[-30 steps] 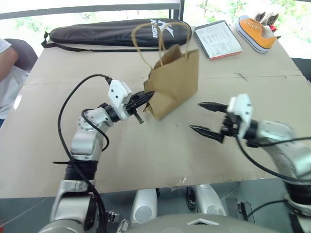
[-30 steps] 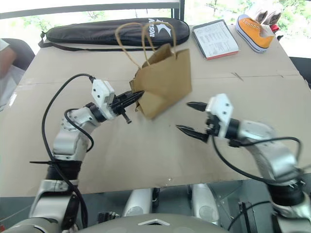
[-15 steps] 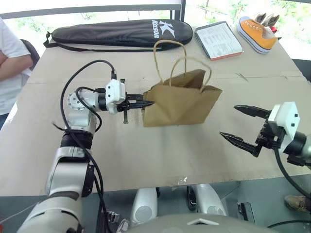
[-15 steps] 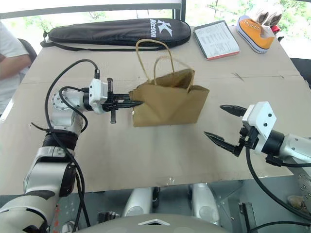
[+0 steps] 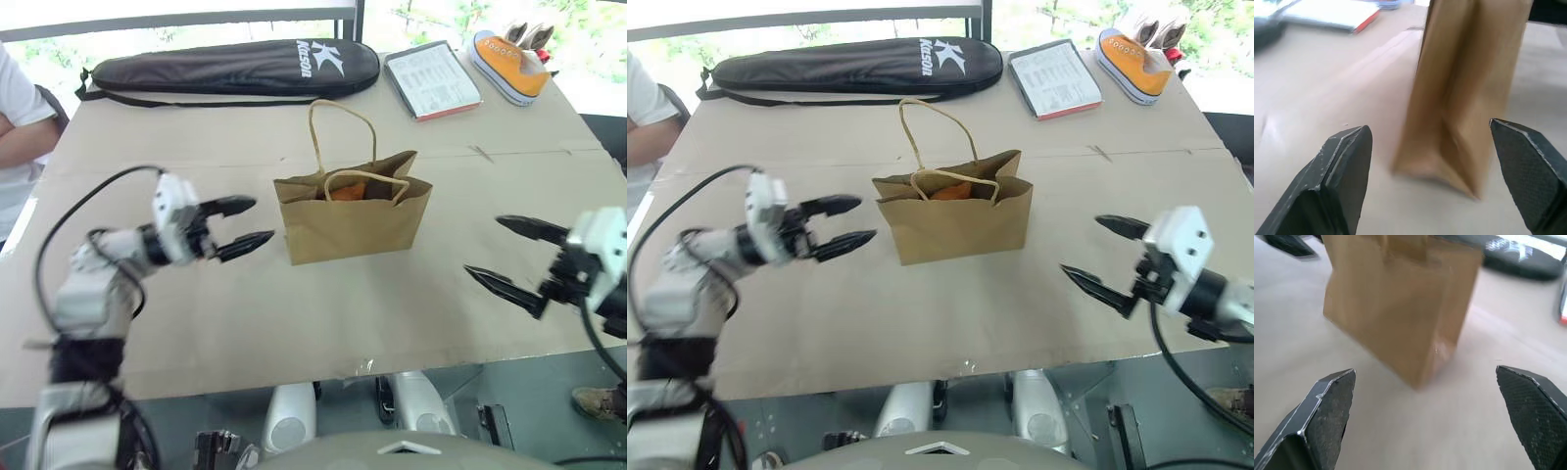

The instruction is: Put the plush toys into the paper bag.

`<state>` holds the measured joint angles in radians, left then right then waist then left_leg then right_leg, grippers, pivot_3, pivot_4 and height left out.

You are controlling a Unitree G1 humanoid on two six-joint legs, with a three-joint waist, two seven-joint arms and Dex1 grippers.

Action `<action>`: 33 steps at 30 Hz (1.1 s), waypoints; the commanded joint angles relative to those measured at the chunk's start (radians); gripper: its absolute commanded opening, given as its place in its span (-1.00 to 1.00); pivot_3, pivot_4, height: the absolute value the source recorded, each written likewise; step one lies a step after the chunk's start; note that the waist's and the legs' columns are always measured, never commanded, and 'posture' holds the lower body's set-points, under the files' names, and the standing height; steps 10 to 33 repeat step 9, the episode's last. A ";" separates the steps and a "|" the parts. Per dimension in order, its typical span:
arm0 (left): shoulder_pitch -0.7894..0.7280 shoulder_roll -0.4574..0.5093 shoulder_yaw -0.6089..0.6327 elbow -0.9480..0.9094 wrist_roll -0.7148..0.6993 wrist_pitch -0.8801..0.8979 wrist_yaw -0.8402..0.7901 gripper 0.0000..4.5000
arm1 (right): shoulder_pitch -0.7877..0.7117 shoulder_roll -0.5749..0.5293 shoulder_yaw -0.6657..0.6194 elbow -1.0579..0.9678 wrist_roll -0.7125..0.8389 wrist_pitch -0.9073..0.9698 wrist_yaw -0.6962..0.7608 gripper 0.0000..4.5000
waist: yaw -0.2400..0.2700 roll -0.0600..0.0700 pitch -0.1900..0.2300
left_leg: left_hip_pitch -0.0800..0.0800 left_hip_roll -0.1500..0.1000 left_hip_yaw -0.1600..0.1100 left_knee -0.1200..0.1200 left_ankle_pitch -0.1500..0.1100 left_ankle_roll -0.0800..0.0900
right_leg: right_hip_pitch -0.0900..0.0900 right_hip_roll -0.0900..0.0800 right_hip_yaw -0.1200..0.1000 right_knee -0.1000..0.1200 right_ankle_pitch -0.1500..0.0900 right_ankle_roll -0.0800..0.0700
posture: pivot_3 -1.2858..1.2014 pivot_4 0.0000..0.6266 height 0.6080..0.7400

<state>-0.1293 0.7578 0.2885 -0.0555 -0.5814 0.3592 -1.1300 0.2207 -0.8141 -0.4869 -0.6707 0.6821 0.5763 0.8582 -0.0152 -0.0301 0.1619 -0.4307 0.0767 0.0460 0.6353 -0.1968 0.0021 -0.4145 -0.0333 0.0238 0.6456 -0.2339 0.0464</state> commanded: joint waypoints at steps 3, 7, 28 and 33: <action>0.324 0.010 0.249 -0.362 -0.147 0.206 0.150 0.86 | 0.079 -0.028 -0.115 0.079 -0.010 -0.087 0.128 1.00 | 0.007 0.000 0.000 | 0.001 0.000 0.001 0.000 0.000 0.000 | 0.000 -0.001 0.000 0.000 -0.002 -0.001 | 0.03 -0.52 1.00; 0.432 -0.010 0.299 -0.438 -0.188 0.242 0.186 0.86 | 0.102 -0.025 -0.102 0.075 -0.010 -0.099 0.149 1.00 | 0.019 0.001 0.000 | 0.002 -0.001 0.001 0.001 -0.001 -0.001 | 0.000 -0.004 -0.002 0.000 -0.003 0.001 | 0.03 -0.52 1.00; 0.466 -0.020 0.303 -0.460 -0.198 0.241 0.189 0.86 | 0.122 -0.017 -0.104 0.065 -0.012 -0.106 0.152 1.00 | 0.020 0.001 0.000 | 0.002 -0.002 0.002 0.001 -0.003 -0.005 | 0.000 -0.006 -0.002 0.000 -0.003 0.001 | 0.03 -0.52 1.00; 0.466 -0.020 0.303 -0.460 -0.198 0.241 0.189 0.86 | 0.122 -0.017 -0.104 0.065 -0.012 -0.106 0.152 1.00 | 0.020 0.001 0.000 | 0.002 -0.002 0.002 0.001 -0.003 -0.005 | 0.000 -0.006 -0.002 0.000 -0.003 0.001 | 0.03 -0.52 1.00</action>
